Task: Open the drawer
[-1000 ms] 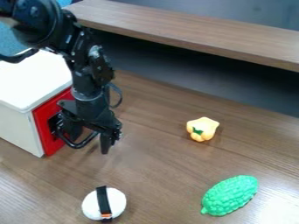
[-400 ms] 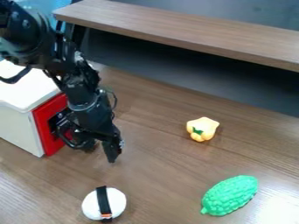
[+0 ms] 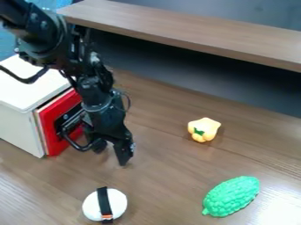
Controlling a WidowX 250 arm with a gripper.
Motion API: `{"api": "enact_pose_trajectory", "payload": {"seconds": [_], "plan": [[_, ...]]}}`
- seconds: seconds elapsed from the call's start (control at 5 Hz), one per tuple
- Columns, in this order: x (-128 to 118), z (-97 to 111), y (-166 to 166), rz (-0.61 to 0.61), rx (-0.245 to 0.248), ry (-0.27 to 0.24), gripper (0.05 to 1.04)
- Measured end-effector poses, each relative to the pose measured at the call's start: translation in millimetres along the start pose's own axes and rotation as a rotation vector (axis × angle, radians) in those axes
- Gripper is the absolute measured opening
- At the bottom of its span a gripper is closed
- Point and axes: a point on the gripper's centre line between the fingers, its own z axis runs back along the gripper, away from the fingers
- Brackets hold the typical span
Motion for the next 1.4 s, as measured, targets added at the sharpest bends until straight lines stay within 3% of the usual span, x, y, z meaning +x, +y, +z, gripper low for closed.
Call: {"api": "enact_pose_trajectory", "payload": {"seconds": [0.8, 1.2, 1.4], "plan": [[9.8, -5.2, -80.5, -0.201, -0.098, 0.030, 0.999], [7.8, -6.5, -91.2, -0.213, -0.103, 0.035, 1.000], [4.4, -5.5, -92.0, -0.219, -0.082, 0.049, 0.999]]}}
